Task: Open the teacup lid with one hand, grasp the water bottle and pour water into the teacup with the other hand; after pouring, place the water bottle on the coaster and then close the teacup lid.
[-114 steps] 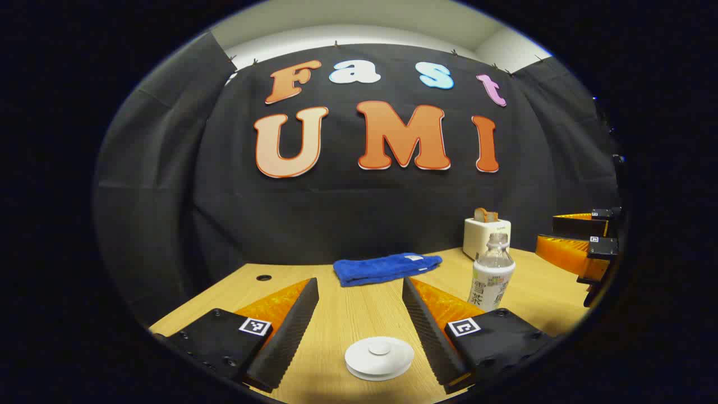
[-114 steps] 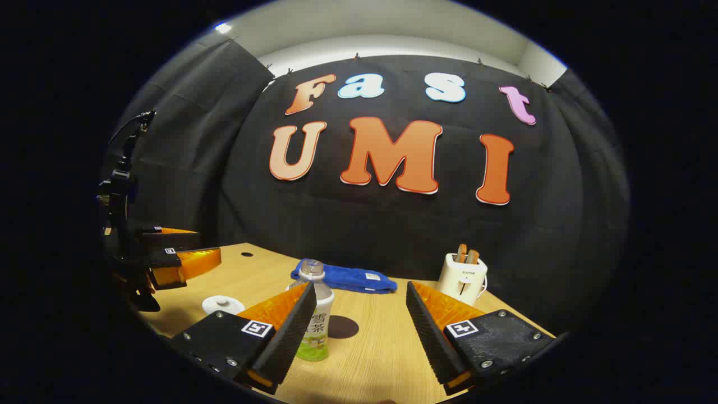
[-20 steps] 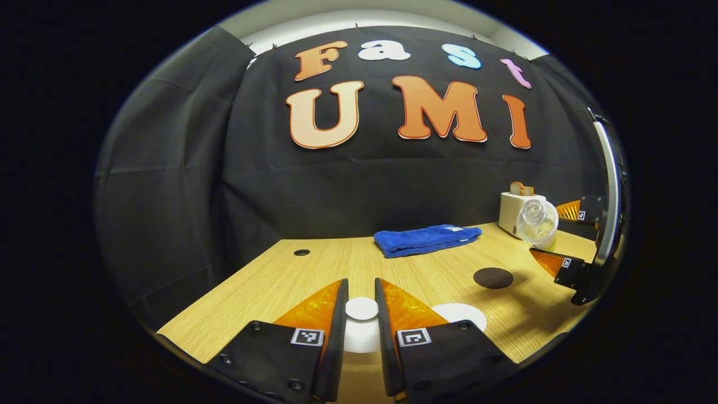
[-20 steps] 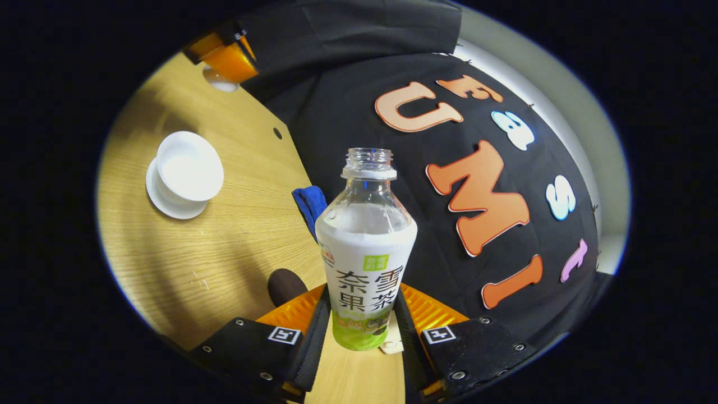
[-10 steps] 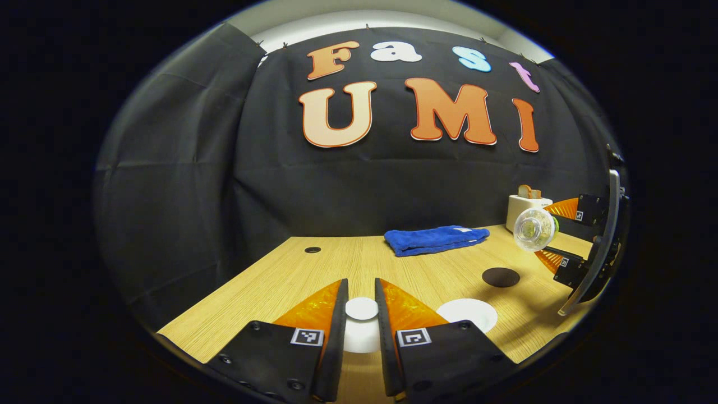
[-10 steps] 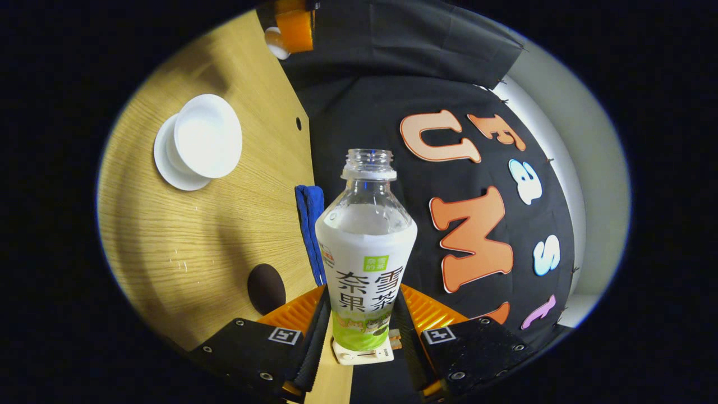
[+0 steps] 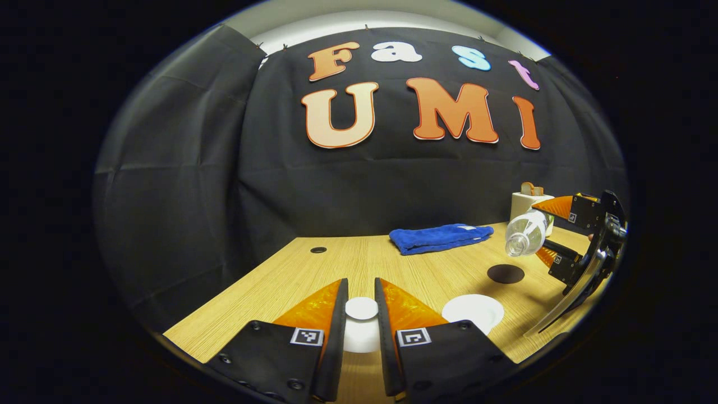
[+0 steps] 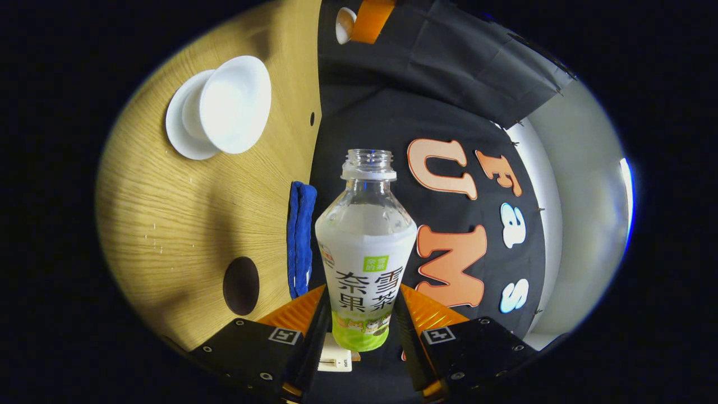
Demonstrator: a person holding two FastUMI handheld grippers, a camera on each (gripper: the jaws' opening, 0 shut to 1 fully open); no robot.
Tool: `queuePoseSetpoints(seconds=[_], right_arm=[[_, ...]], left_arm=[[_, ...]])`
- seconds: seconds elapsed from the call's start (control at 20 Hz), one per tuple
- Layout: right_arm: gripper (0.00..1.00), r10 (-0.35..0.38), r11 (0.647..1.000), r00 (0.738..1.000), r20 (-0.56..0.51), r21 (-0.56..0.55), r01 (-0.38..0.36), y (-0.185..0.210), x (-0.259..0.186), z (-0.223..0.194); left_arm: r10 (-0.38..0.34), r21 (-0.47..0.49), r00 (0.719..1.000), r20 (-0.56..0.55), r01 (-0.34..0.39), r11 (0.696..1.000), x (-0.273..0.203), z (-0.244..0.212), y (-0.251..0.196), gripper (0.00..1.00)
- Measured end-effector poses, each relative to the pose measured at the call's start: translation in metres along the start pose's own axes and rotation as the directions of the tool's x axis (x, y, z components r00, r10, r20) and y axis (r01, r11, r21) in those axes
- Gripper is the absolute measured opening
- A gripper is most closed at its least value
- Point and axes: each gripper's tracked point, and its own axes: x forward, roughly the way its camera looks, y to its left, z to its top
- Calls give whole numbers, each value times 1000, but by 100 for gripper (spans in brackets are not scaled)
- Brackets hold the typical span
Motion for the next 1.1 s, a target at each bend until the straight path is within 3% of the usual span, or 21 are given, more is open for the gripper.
queuePoseSetpoints(seconds=[0.35, 0.4, 0.45, 1.05, 1.1], right_arm=[[64, -29, 994, 998, 47, -107, 34, 1, 3, 0], [60, -31, 993, 998, 53, -113, 37, 1, 3, 2], [64, -33, 992, 998, 59, -119, 40, 1, 3, 2], [67, -39, 978, 994, 98, -200, 58, -2, 5, 5], [64, -43, 976, 994, 99, -208, 63, -3, 6, 5]], left_arm=[[8, -5, 1000, -5, -8, 1000, -2, -4, 6, 34], [10, -6, 1000, -6, -10, 1000, -3, -5, 7, 34], [12, -8, 1000, -6, -12, 1000, -4, -5, 9, 34], [24, -12, 1000, -7, -24, 1000, -7, -5, 14, 34], [25, -14, 1000, -5, -25, 1000, -8, -5, 14, 34]])
